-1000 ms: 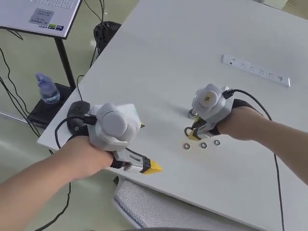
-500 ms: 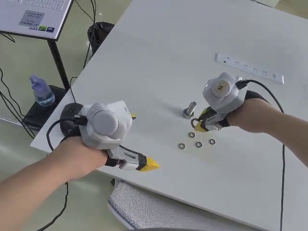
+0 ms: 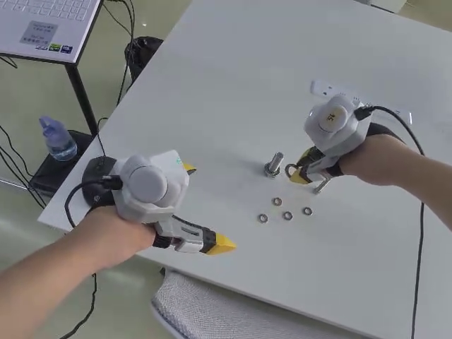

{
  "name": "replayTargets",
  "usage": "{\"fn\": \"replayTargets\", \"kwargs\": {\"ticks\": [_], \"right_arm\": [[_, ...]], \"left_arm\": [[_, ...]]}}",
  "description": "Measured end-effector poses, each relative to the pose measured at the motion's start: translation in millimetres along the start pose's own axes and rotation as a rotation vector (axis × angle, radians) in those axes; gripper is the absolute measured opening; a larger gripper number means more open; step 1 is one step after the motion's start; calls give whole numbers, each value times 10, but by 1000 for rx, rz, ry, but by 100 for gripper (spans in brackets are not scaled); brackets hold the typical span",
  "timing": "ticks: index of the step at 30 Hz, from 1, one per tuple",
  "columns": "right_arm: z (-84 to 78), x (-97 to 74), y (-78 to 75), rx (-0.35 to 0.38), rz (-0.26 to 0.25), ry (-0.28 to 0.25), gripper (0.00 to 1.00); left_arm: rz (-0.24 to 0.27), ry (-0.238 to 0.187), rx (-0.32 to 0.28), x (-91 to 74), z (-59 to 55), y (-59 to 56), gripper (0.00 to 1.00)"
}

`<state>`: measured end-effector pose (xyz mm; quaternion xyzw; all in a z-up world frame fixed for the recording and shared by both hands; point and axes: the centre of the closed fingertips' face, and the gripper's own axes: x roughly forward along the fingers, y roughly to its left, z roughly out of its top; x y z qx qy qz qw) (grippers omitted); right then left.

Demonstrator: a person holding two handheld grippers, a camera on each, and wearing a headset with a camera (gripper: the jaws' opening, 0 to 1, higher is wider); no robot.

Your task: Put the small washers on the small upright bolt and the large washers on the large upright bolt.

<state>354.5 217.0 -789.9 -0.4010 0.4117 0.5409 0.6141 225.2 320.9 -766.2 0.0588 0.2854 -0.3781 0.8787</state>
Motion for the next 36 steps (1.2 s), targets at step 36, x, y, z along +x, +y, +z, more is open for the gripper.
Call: {"fn": "replayTargets", "kwargs": {"ticks": [36], "right_arm": [[295, 152, -319, -19, -3, -7, 21]], "left_arm": [[-16, 47, -12, 84, -134, 6, 95]]}}
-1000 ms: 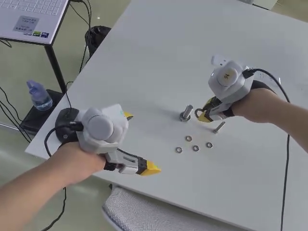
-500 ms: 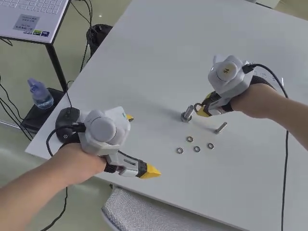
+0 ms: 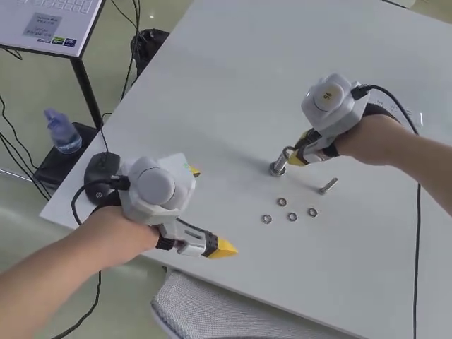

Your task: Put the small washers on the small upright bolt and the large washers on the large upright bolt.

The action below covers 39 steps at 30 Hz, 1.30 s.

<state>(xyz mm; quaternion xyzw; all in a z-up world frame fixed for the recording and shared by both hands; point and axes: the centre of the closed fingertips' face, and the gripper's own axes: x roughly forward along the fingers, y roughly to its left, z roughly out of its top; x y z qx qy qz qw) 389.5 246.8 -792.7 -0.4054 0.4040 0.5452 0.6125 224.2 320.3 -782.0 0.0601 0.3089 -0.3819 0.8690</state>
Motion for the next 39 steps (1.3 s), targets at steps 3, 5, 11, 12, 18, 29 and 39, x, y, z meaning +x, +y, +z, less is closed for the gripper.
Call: {"fn": "replayTargets", "kwargs": {"ticks": [3, 5, 11, 12, 18, 29, 39], "right_arm": [[-17, 32, -25, -1, 3, 9, 21], [-53, 61, -47, -6, 1, 20, 21], [-51, 98, -47, -25, -1, 30, 21], [-55, 109, -54, -26, -2, 32, 21], [-63, 146, -89, -23, 1, 30, 21], [-86, 215, -91, -29, 14, 44, 21], [-113, 299, -97, -55, 12, 64, 21]], "left_arm": [[0, -2, 0, -3, 7, -2, 94], [0, -2, -1, -5, 9, -2, 94], [-2, 1, -12, -15, 8, -6, 92], [-3, 1, -12, -16, 5, -7, 92], [-6, -1, -14, -26, -1, -11, 91], [-10, 3, -19, -20, -24, -19, 90], [-10, 12, -19, -32, -49, -17, 89]]}}
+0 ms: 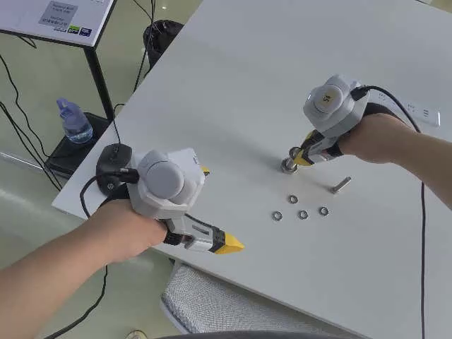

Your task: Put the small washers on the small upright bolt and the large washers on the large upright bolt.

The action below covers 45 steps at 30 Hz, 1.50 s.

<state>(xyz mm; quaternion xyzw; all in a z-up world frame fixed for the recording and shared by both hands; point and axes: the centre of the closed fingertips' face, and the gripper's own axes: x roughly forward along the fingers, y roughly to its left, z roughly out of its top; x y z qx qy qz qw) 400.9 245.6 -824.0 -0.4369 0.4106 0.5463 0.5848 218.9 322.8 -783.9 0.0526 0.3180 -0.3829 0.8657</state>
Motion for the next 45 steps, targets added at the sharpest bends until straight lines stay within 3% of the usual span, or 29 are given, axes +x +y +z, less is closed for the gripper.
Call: {"fn": "replayTargets", "kwargs": {"ticks": [8, 23, 45], "right_arm": [[23, 111, -11, -11, 4, 16, 21], [-29, 262, 38, -14, 25, 48, 21], [-79, 293, 142, 2, 34, 55, 22]], "left_arm": [[-6, -24, -2, 19, 43, -7, 89], [-6, -1, -5, 9, -17, 17, 88], [-18, 4, 2, 36, 7, 32, 85]]}}
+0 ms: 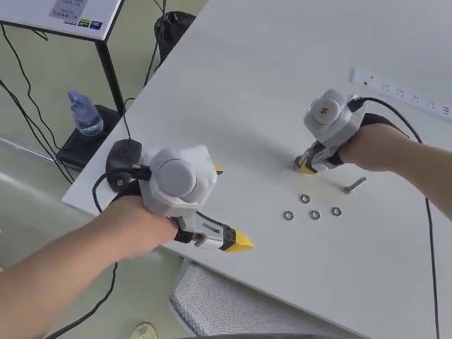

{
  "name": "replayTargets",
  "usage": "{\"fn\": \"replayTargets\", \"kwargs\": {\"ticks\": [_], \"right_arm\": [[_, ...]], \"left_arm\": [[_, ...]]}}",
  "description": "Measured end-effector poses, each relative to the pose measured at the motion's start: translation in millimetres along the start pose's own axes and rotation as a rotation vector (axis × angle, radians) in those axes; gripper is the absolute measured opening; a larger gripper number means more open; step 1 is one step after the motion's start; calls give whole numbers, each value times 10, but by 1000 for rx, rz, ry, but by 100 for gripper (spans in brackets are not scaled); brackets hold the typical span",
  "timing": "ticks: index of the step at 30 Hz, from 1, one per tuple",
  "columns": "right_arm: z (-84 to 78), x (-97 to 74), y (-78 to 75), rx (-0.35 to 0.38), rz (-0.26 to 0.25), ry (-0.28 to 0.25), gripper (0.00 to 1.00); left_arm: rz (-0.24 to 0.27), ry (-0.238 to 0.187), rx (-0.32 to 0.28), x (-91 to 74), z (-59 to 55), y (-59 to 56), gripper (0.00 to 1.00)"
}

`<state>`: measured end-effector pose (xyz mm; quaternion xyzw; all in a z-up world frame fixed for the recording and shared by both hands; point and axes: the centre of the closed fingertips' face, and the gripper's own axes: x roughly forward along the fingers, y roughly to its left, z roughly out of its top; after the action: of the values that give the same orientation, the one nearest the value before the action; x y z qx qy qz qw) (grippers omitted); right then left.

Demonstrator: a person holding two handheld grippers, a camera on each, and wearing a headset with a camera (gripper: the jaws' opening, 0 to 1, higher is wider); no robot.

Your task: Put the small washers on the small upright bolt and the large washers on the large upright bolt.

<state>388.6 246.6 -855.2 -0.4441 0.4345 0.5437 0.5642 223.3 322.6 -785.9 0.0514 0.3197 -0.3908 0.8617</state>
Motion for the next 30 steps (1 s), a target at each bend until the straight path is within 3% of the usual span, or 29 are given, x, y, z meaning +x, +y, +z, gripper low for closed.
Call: {"fn": "replayTargets", "kwargs": {"ticks": [20, 24, 30], "right_arm": [[12, 31, -38, -12, 19, 5, 24], [6, 28, 12, -15, 37, 3, 32], [35, -6, 8, -16, 33, -10, 34]], "left_arm": [[-7, 19, 1, -3, -21, 1, 82], [-3, 17, 2, -11, -25, -2, 82], [-1, 15, -2, -23, -26, -19, 82]]}}
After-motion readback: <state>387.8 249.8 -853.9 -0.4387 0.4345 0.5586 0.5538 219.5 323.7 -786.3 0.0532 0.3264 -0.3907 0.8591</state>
